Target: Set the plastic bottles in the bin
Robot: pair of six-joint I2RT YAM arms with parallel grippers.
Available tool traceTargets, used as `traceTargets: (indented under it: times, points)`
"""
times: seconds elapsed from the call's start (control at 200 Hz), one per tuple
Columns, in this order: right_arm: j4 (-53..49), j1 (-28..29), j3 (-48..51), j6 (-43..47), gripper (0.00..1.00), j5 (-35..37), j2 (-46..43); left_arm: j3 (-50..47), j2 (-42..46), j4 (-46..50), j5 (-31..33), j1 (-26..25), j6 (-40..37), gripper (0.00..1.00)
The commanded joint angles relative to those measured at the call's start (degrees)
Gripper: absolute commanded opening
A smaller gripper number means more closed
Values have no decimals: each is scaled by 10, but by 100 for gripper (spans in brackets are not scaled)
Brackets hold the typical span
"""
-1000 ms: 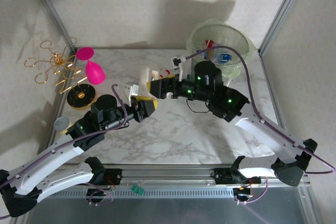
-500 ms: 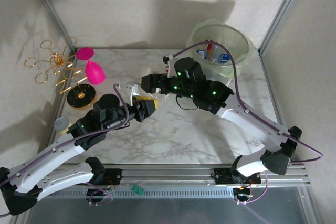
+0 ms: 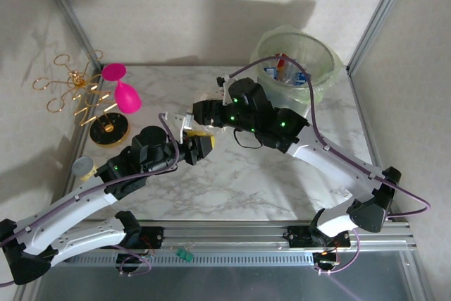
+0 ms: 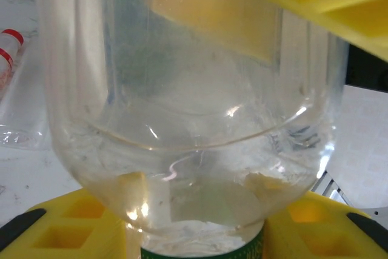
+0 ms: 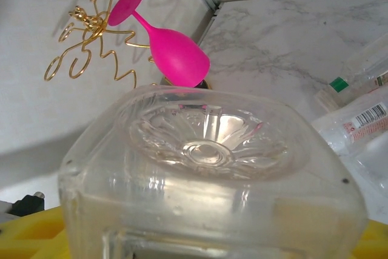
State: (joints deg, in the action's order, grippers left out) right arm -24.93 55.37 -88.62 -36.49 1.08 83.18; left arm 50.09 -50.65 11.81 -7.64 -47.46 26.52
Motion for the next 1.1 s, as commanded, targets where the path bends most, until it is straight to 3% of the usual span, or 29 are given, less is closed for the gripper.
traceTargets:
  times: [0.0,0.11,0.275,0.35,0.396,0.531,0.666,0.946,1.097]
  points:
    - [25,-1,10,-25,64,-8,4,23,-1,-5,22,-8,-18,37]
    - [24,0,9,-37,59,-10,2,26,-4,1,34,-10,-16,39]
    - [42,-1,40,-40,36,11,-30,31,-4,6,49,-11,-18,46]
    - [44,-1,45,-40,35,18,-39,31,-4,7,48,-11,-16,49]
    - [45,-1,45,-37,35,14,-40,32,-6,5,46,-11,-16,54]
    - [51,-2,54,-33,35,17,-49,36,-8,-2,19,-14,-13,81]
    - [48,-18,56,-25,35,35,-62,42,10,0,36,-14,-16,91]
    - [-27,-151,-30,39,33,67,-64,81,47,29,80,-14,-58,92]
    - [-41,-280,-96,45,32,29,-34,73,35,37,113,-15,-74,92]
